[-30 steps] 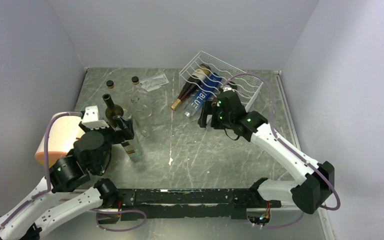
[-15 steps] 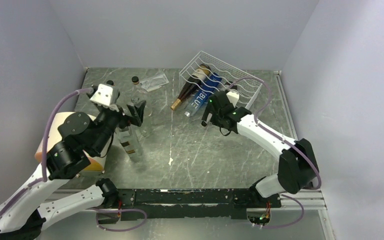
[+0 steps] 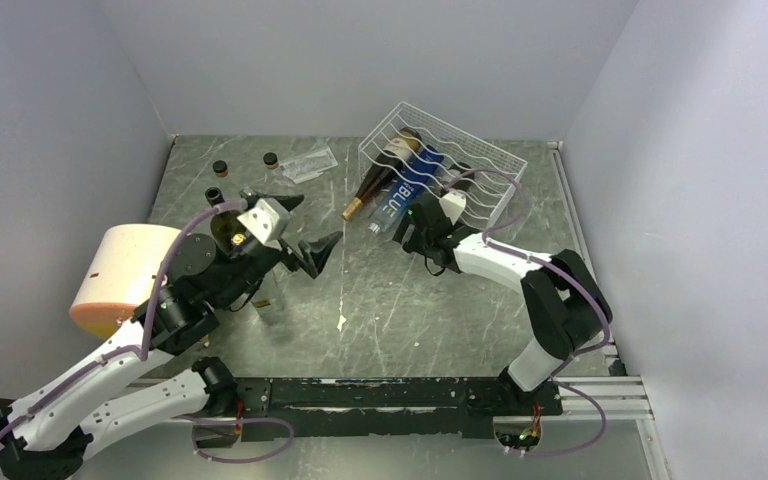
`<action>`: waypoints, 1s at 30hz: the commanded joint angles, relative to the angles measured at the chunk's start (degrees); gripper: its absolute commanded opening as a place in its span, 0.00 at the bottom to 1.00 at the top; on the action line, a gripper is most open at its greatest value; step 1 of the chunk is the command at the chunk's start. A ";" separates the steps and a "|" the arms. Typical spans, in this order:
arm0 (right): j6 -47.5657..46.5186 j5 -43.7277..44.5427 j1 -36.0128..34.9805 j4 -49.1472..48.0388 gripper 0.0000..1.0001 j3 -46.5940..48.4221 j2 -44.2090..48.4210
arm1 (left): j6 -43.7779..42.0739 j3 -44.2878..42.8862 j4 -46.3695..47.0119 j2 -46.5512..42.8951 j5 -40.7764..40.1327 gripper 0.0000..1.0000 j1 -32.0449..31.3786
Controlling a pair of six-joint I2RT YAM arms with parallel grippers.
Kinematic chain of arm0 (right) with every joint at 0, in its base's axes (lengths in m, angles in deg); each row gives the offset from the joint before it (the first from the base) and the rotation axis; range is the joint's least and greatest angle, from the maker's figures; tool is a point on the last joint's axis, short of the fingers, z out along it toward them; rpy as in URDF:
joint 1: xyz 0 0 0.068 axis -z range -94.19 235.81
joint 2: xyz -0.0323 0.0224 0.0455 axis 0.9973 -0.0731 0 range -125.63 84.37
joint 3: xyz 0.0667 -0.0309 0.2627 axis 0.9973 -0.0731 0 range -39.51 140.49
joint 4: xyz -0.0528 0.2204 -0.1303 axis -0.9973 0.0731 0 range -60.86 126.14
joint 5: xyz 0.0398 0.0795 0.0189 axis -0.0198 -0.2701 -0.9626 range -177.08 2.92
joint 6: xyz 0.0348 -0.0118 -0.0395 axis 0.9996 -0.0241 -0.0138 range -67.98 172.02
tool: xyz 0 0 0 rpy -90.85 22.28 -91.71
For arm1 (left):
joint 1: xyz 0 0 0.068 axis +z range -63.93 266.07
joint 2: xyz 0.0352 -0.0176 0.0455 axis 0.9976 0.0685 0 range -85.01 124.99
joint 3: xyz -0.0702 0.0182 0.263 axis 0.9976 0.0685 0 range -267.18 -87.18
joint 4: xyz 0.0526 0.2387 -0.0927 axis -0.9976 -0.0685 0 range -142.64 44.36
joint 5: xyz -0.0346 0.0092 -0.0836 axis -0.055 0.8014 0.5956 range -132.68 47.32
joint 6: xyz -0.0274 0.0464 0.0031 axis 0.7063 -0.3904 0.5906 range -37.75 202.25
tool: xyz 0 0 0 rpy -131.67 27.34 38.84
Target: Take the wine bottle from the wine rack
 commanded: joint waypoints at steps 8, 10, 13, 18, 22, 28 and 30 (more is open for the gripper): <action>1.13 -1.49 0.28 -14.02 0.80 -3.14 -6.35 | -2.01 8.46 14.31 -4.44 14.56 0.99 0.63; 1.82 -0.54 0.27 -14.27 0.79 -3.24 -7.51 | -1.70 8.64 14.57 -3.43 16.02 0.99 1.97; 3.02 0.17 0.36 -15.06 0.74 -3.99 -8.69 | 0.79 8.49 14.46 -1.51 19.76 0.99 5.60; 3.01 1.35 0.45 -18.77 0.67 -6.33 -9.63 | 2.71 8.87 14.12 0.10 20.05 0.99 7.26; 2.30 1.29 1.80 -17.68 0.66 -4.01 -11.76 | 1.79 10.00 14.55 0.13 18.68 0.99 7.22; 1.96 3.14 3.08 -17.81 0.66 -3.42 -12.81 | -0.18 12.09 17.26 0.18 19.34 0.99 7.76; 2.08 2.93 3.60 -17.51 0.61 -3.71 -12.90 | -0.11 11.88 16.68 0.53 18.93 0.99 7.88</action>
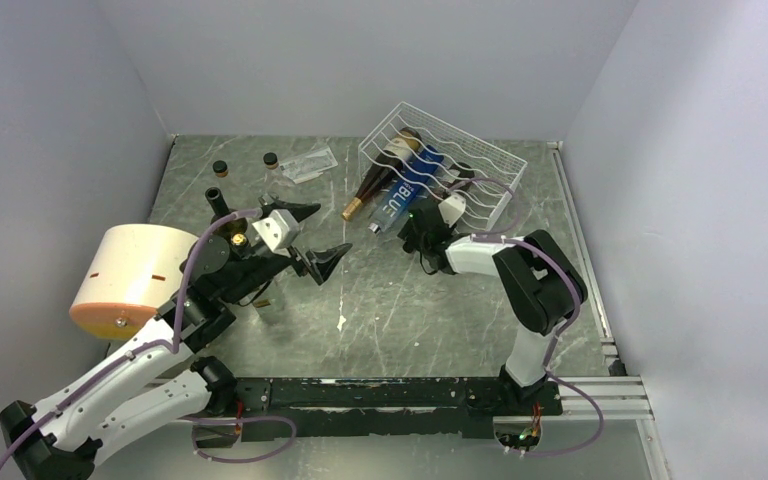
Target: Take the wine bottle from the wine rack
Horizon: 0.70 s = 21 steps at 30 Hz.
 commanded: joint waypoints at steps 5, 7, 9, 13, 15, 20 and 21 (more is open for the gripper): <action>1.01 -0.18 1.32 0.74 0.50 -4.30 0.74 | -0.98 0.80 3.49 0.82 0.44 0.99 0.67; 1.52 -0.66 1.28 0.00 0.48 -6.09 2.64 | -0.90 0.96 3.83 1.25 0.79 0.99 0.63; 1.72 -1.09 0.99 -0.77 0.47 -7.86 4.79 | -0.46 0.97 3.89 1.84 1.21 0.99 0.63; 2.70 -1.00 0.57 -0.07 0.33 -11.35 9.23 | 0.24 0.62 3.38 3.04 0.58 0.99 0.55; 2.84 -1.09 0.09 0.64 0.29 -13.03 11.99 | 0.05 0.37 2.81 3.62 -0.06 0.99 0.61; 4.01 -1.69 -2.50 3.54 0.23 -17.16 19.95 | 0.01 0.46 2.57 3.88 -0.59 0.99 0.50; 4.54 -1.92 -3.17 4.75 0.21 -17.94 21.52 | -0.13 0.52 2.50 3.74 -0.78 0.99 0.42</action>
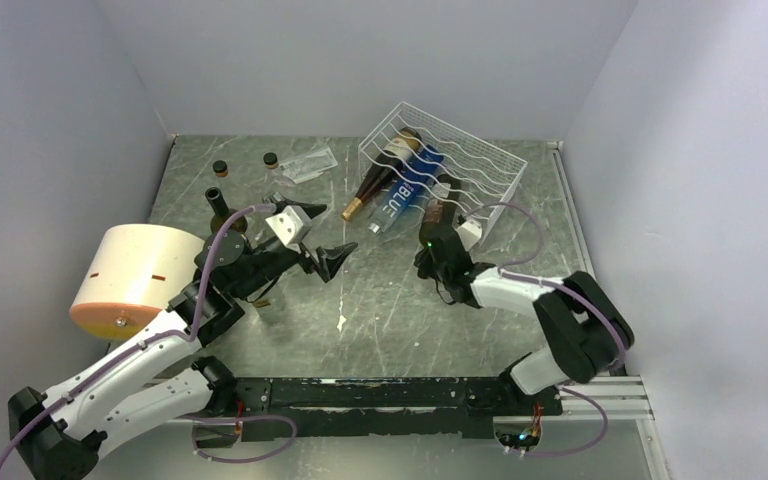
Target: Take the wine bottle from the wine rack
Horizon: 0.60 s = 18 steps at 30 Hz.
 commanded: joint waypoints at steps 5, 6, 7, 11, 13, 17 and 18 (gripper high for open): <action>5.37 1.62 -6.90 10.92 0.15 -6.53 15.13 | -0.33 0.37 1.16 -0.25 -1.25 0.99 -0.30; 5.58 1.84 -7.86 12.76 0.12 -7.07 17.32 | -0.26 0.43 1.29 -0.17 -1.24 0.99 -0.34; 5.62 2.13 -8.71 14.92 0.09 -7.40 19.44 | -0.25 0.48 1.26 0.03 -1.20 0.99 -0.45; 4.36 1.51 -10.47 22.26 0.00 -8.11 28.05 | -0.84 0.25 1.09 0.80 -0.30 0.99 -0.99; 3.45 -0.21 -10.55 25.12 0.00 -8.13 32.35 | -1.34 0.45 1.44 1.12 0.60 0.99 -1.30; 1.89 -1.46 -10.58 32.19 0.00 -6.79 38.69 | -3.95 1.40 2.66 1.64 3.35 0.99 -3.53; 1.47 -1.54 -10.60 34.11 0.00 -6.23 40.10 | -4.89 1.78 2.87 1.70 3.65 0.99 -4.33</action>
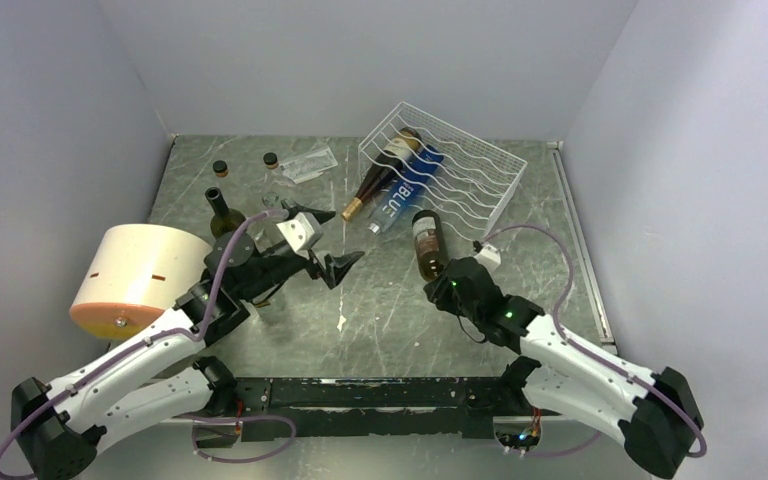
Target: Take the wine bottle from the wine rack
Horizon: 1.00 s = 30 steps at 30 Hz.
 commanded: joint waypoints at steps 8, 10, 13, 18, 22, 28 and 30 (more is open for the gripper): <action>-5.87 -3.48 -0.31 20.29 0.00 7.23 14.19 | -11.43 0.01 0.00 5.43 -0.55 0.99 -13.27; -8.01 -5.00 -0.34 22.46 0.00 9.36 13.74 | -12.35 -2.05 -2.93 8.24 -2.61 0.90 -16.08; -10.60 -6.76 -0.27 25.97 0.00 13.26 11.61 | -11.77 -3.72 -4.10 11.61 -5.98 0.89 -19.26; -16.83 -11.78 -0.27 27.56 0.00 18.48 7.94 | -10.34 -2.73 -1.75 14.37 -7.40 1.00 -22.64; -21.79 -15.00 -0.23 28.34 0.00 21.74 4.05 | -11.60 -3.83 -3.09 18.68 -11.43 0.99 -25.76; -25.34 -21.59 -0.33 24.09 0.00 21.18 1.81 | -15.62 -7.69 -3.70 27.00 -17.89 0.99 -28.13; -25.91 -23.69 -0.31 22.90 0.00 20.68 1.69 | -16.82 -8.55 -3.25 29.02 -19.26 1.00 -28.27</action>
